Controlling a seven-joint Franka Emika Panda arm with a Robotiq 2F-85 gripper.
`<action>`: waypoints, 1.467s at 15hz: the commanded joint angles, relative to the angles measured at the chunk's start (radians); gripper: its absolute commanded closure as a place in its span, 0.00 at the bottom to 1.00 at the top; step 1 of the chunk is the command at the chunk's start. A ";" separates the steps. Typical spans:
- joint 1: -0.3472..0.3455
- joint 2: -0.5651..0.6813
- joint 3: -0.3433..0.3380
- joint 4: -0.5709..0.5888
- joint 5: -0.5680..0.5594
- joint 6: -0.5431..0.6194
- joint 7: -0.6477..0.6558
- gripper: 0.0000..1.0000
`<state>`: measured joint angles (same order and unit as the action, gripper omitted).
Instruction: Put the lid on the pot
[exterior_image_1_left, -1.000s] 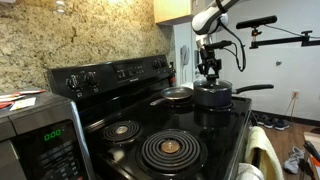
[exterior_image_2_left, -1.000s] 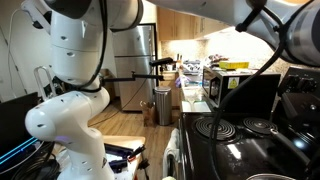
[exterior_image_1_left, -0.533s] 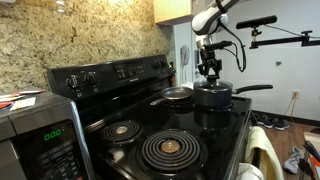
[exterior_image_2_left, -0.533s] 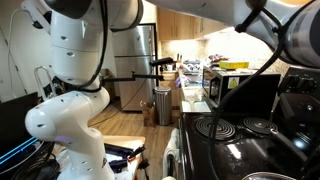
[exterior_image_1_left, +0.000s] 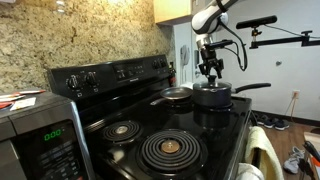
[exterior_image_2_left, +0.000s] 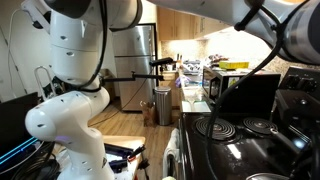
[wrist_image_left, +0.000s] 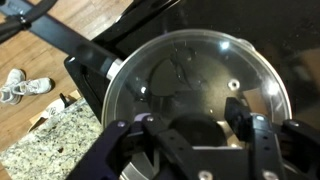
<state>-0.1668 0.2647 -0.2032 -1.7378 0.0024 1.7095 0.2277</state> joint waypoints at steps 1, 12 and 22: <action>0.002 -0.029 0.015 -0.019 0.008 -0.059 -0.004 0.01; 0.049 -0.058 0.043 0.067 -0.131 -0.077 -0.030 0.00; 0.119 -0.078 0.139 0.079 -0.162 0.041 -0.210 0.00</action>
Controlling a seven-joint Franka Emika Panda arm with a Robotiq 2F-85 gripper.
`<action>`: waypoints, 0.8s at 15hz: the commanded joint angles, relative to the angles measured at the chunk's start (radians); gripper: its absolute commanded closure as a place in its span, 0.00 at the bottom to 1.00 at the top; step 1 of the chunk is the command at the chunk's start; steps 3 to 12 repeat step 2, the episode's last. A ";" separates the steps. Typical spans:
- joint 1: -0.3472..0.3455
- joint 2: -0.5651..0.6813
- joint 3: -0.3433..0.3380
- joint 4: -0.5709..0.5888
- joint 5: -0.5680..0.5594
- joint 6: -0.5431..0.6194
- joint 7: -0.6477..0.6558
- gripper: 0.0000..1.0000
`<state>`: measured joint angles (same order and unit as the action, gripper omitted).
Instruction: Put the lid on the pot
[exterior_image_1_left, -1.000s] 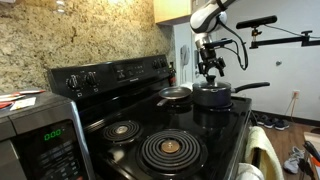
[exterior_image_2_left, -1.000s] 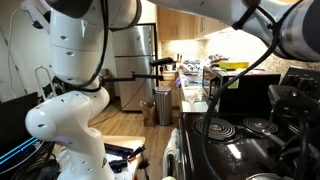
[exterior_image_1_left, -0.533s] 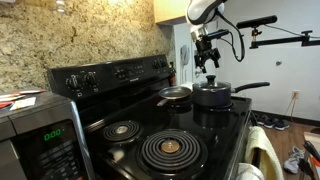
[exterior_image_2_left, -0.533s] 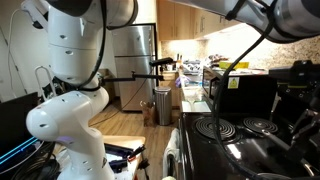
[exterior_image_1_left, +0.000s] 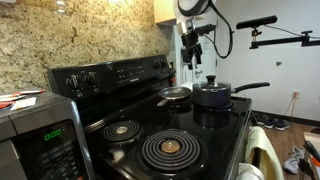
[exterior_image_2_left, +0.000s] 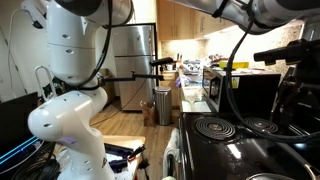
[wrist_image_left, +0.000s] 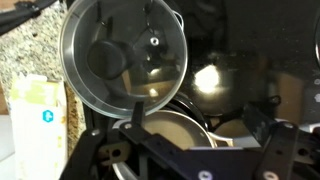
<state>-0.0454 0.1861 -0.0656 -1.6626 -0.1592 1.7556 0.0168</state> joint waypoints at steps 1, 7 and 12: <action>0.006 0.001 0.010 -0.002 0.000 0.018 -0.012 0.00; 0.011 0.001 0.014 -0.005 -0.001 0.026 -0.015 0.00; 0.011 0.001 0.014 -0.005 -0.001 0.026 -0.015 0.00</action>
